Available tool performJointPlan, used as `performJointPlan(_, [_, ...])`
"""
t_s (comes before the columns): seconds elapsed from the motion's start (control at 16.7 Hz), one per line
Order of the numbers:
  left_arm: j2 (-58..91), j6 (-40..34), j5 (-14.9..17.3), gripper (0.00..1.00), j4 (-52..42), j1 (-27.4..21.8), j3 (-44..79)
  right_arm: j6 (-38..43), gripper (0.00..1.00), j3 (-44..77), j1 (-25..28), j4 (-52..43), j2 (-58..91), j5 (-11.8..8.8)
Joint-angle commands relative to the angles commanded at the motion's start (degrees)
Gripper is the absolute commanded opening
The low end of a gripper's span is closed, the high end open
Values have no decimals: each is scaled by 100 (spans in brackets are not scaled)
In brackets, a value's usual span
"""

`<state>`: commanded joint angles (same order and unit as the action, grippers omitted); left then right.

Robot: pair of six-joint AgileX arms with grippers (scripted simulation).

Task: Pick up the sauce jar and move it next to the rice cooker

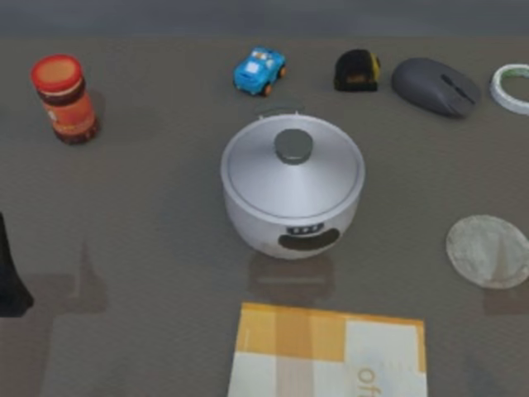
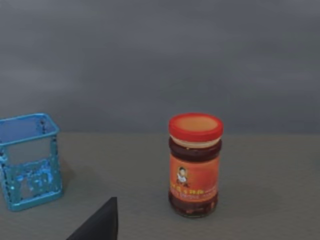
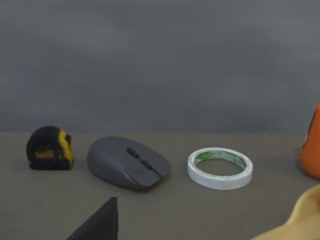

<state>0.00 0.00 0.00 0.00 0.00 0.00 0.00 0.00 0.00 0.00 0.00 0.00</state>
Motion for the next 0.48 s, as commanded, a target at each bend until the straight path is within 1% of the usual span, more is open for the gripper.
performJointPlan(0.24, [135, 34, -10, 100, -59, 24, 156, 0, 100, 0, 0, 0, 0, 0])
performJointPlan(0.48, [1017, 254, -12, 100, -472, 115, 1086, 0, 100, 0, 0, 0, 0, 0])
